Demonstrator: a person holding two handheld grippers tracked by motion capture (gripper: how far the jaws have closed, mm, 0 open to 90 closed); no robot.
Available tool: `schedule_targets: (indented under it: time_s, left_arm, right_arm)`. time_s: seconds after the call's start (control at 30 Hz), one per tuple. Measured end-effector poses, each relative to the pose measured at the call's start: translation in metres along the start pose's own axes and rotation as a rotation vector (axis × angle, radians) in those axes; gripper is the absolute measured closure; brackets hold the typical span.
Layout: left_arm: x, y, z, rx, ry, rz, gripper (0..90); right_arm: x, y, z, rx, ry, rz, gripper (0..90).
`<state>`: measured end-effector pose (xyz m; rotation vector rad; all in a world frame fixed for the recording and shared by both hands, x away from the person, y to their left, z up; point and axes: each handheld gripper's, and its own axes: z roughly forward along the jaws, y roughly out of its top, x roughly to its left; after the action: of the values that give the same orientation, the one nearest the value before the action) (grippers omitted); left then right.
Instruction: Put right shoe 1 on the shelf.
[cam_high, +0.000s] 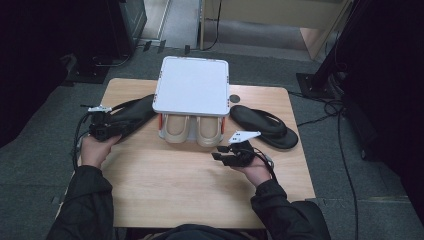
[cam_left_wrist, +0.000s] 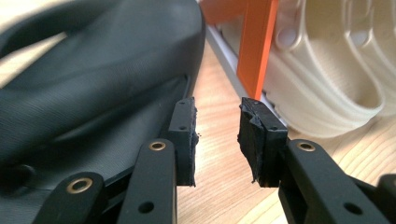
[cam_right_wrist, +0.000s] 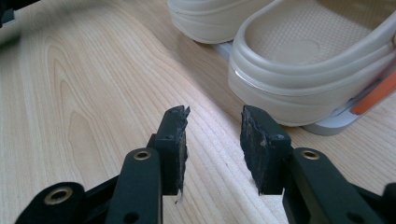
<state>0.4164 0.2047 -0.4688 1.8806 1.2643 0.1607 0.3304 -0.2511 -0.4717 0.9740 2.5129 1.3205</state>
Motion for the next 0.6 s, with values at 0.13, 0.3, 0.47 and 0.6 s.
schedule_targets:
  time_s: [0.13, 0.3, 0.47, 0.6]
  left_arm:
    - [0.002, -0.003, 0.008, 0.035, 0.030, 0.019, 67.2]
    - [0.011, -0.006, 0.011, 0.036, 0.044, -0.015, 67.4]
    - [0.011, -0.008, 0.016, 0.051, 0.027, -0.005, 68.4]
    - [0.010, -0.011, 0.020, 0.052, 0.025, 0.001, 70.6]
  right_arm:
    - [0.001, 0.000, 0.000, -0.002, 0.002, -0.002, 61.2]
    - [0.002, 0.001, 0.001, 0.000, 0.005, -0.005, 61.2]
    - [0.002, 0.001, 0.001, -0.002, 0.005, -0.004, 61.2]
    - [0.002, 0.001, 0.001, -0.003, 0.003, -0.006, 61.3]
